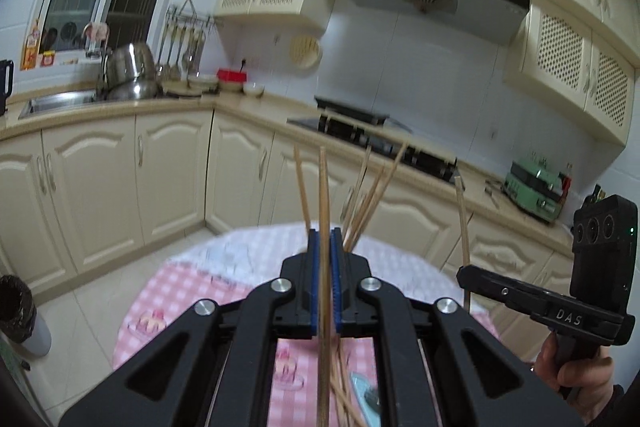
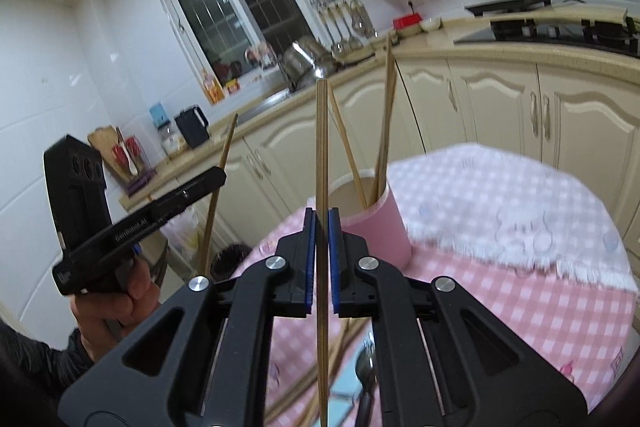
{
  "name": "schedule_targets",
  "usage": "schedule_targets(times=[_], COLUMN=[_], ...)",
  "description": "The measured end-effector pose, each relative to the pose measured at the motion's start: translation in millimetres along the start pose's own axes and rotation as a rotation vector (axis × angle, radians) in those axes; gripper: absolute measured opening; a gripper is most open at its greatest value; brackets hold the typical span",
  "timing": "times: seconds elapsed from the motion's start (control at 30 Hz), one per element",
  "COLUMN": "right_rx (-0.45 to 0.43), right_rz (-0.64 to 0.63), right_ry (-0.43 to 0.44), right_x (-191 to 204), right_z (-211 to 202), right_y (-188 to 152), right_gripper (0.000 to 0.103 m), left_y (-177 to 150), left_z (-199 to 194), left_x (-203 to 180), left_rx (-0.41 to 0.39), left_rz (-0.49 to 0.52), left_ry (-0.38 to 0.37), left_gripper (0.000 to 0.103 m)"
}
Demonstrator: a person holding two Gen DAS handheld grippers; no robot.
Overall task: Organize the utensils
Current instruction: 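Lift both held chopsticks upright over the pink cup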
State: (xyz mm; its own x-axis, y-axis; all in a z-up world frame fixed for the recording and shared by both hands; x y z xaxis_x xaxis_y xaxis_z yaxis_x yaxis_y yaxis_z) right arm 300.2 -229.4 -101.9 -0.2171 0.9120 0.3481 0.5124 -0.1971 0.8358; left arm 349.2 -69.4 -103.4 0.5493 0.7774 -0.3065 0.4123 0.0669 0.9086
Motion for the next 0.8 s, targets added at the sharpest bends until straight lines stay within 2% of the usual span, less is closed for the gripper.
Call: schedule_targets(times=[0.3,0.47,0.63,0.8], right_rx=[-0.188,-0.283,-0.312,-0.301], right_rz=[0.009,0.002,-0.005,-0.011], right_ry=[-0.029,-0.056,-0.075,-0.09], right_x=[11.4,11.5,6.3,-0.5], right_z=[9.3,21.4,45.1,71.0], right_y=[86.2,126.5,144.5,138.0], right_gripper=[0.006,0.007,0.007,0.007], left_y=[84.1,118.4,130.4,123.9], left_z=[22.7,41.1,63.1,88.2], left_x=[-16.3,-20.2,-18.4,-9.6], left_rx=[-0.209,-0.297,-0.347,-0.353], left_rz=[0.058,0.062,0.052,0.05], left_ry=[-0.054,-0.08,-0.097,-0.09], left_gripper=[0.005,0.005,0.005,0.005])
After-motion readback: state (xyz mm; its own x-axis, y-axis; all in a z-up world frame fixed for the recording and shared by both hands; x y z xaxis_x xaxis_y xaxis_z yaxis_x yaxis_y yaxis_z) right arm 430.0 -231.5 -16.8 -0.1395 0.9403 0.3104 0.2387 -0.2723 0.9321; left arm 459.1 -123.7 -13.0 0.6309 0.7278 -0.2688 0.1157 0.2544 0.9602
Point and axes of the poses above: each gripper's, at about its wrist camera, not at the fingertips, and z roughly the way its jaws point, x to its left, y to its top, the point moved 10 cm from there along z, roughly the way its jaws point, and after that the axes turned 11 degrees about -y, right-handed, at the moved point
